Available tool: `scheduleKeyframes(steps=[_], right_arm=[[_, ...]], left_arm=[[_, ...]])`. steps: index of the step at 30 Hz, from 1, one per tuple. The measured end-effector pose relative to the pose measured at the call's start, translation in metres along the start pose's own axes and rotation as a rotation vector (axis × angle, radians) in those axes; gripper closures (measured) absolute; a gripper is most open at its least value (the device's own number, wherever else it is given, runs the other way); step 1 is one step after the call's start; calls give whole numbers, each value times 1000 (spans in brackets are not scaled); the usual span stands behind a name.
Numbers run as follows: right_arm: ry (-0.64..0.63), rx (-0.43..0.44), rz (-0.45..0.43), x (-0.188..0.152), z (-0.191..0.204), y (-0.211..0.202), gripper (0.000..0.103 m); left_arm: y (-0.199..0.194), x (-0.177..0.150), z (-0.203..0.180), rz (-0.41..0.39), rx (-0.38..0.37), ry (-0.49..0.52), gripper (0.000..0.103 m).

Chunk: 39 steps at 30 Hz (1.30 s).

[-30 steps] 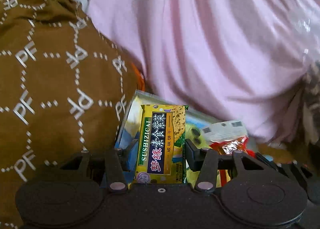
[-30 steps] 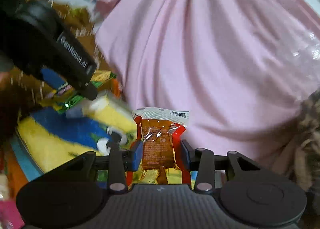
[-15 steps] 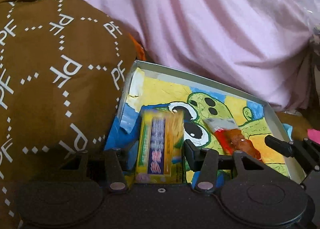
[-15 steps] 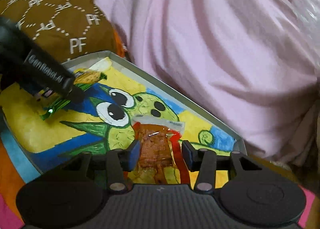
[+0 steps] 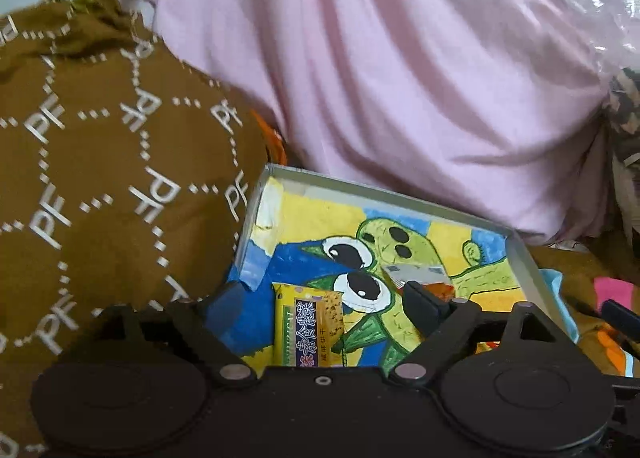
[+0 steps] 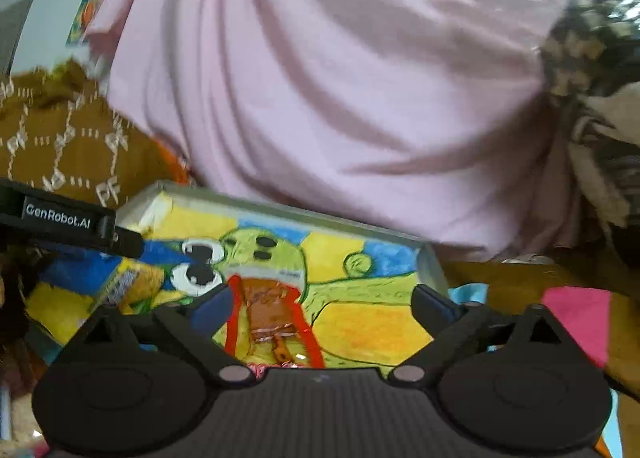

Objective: Organize snacks
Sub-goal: 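Carry both packs into the grey tray and open both tools, then withdraw both tools from the tray back over the snack pile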

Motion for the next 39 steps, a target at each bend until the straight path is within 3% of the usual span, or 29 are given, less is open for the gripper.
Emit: scheduleKeyframes(steps=[2,8,16,23,30,39], right_arm=[[24,2,-27,2,-5,-14,0],[77,-3,-67,3,-15,-57,0],[154,31,-99,-9,-23,-125,0],[225,54,-127,-20,-32,-175,0],[237,37,-126,-35,-32,-209,0],[287,73,-30,-62,-25,-230,0]], left_arm=[[-14,-1,-1,-12,5,-2,1],[-62,-6,-11,-67,46,51,1],[-129,-24,-14,-105,57,31,1],[-178,-54,-14,-81,66,15,1],[-200,-89,-9,-31,124,82,1],[-231,-126,-2,15,167,153,1]])
Point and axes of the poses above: each gripper's, at about its wrist camera, not at the fingertips, and y roughly the way its jaws point, z to its left, x to its top, the point moved 4 cm from there along y, roughly the way its jaws point, and after that the axes turned 8 degrees about z, right-handed, at the moved point
